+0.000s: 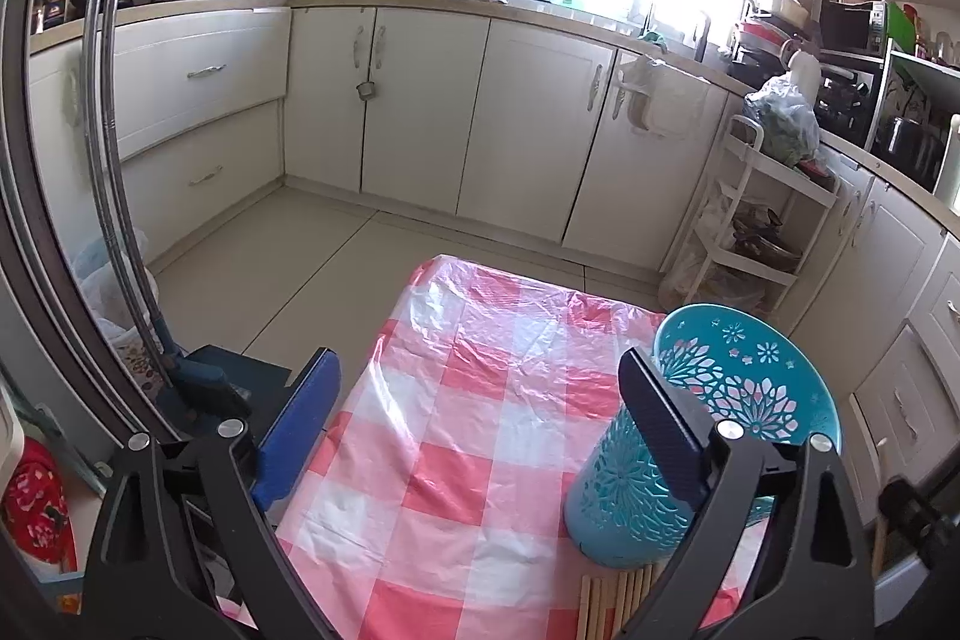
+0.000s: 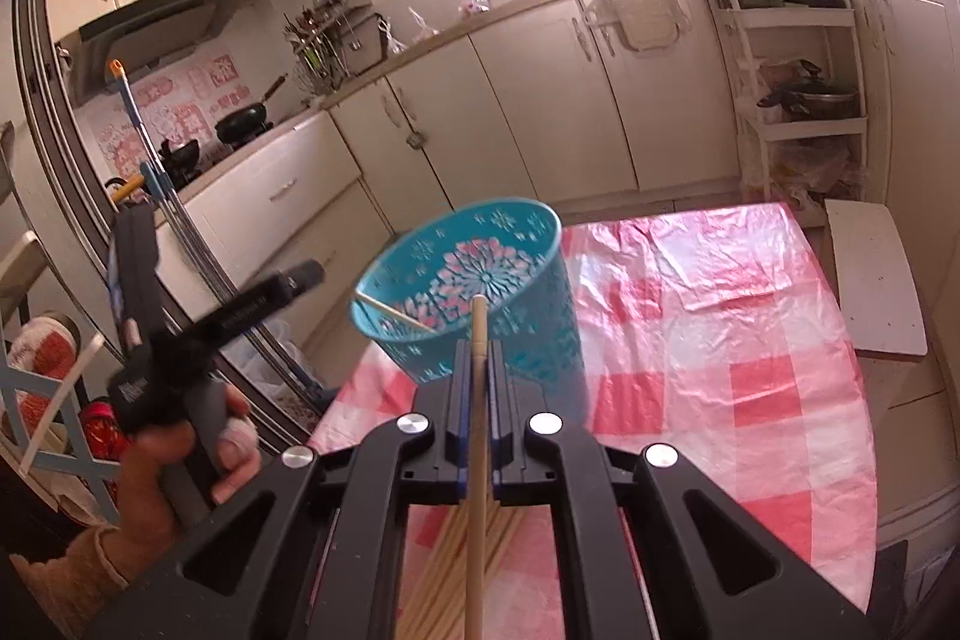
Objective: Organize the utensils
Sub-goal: 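Grasp a wooden chopstick with the right tool and lift it, then carry the chopstick over the teal basket and open the right tool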
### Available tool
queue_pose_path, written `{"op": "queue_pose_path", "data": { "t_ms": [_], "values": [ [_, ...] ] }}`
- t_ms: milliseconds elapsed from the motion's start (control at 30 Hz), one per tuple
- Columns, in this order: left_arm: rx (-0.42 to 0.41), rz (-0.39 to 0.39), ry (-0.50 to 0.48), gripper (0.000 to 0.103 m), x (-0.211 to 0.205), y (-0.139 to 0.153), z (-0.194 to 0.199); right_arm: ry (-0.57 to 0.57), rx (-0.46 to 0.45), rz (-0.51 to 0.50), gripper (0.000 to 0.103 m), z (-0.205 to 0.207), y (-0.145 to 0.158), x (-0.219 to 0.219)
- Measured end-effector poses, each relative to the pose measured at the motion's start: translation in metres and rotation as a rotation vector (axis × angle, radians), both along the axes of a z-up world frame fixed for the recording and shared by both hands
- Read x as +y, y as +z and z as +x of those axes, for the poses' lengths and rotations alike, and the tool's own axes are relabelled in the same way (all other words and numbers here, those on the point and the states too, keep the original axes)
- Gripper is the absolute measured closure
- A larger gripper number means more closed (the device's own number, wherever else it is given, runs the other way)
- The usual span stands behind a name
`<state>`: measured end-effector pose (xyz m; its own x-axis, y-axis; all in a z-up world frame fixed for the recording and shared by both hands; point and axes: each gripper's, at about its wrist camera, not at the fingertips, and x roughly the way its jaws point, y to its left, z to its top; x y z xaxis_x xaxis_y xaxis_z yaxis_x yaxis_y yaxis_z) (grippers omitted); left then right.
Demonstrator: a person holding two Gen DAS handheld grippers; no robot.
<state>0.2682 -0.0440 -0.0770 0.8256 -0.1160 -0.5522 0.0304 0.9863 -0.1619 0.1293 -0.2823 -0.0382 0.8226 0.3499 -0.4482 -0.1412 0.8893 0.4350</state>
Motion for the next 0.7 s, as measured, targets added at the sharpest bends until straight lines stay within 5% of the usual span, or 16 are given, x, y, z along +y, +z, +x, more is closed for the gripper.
{"op": "queue_pose_path", "data": {
  "t_ms": [300, 533, 700],
  "values": [
    [0.022, -0.022, 0.036, 0.011, 0.01, -0.004, 0.005, -0.054, -0.214, 0.041, 0.097, 0.053, 0.066, 0.011],
    [0.047, -0.05, 0.056, 0.01, 0.019, -0.007, 0.011, -0.188, -0.256, 0.085, 0.097, 0.092, 0.067, 0.004],
    [0.063, -0.067, 0.069, 0.01, 0.022, -0.01, 0.014, -0.262, -0.261, 0.024, 0.097, 0.101, 0.054, 0.008]
  ]
}}
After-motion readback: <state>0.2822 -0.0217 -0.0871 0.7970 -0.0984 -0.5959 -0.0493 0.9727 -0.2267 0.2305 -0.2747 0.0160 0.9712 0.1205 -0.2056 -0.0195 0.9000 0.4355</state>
